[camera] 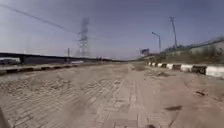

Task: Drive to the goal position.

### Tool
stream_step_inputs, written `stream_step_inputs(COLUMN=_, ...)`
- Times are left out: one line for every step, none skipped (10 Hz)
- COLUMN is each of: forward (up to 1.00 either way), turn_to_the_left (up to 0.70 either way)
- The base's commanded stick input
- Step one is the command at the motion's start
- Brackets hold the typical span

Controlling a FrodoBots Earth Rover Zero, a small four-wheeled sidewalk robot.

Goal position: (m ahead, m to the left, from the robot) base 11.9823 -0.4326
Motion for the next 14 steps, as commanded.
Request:
stream_step_inputs(forward=1.0, turn_to_the_left=0.0)
stream_step_inputs(forward=1.0, turn_to_the_left=0.0)
stream_step_inputs(forward=1.0, turn_to_the_left=0.0)
stream_step_inputs(forward=1.0, turn_to_the_left=0.0)
stream_step_inputs(forward=1.0, turn_to_the_left=0.0)
stream_step_inputs(forward=1.0, turn_to_the_left=0.0)
stream_step_inputs(forward=1.0, turn_to_the_left=0.0)
stream_step_inputs(forward=1.0, turn_to_the_left=0.0)
stream_step_inputs(forward=1.0, turn_to_the_left=0.0)
stream_step_inputs(forward=1.0, turn_to_the_left=0.0)
stream_step_inputs(forward=1.0, turn_to_the_left=0.0)
stream_step_inputs(forward=1.0, turn_to_the_left=0.0)
stream_step_inputs(forward=1.0, turn_to_the_left=0.0)
stream_step_inputs(forward=1.0, turn_to_the_left=0.0)
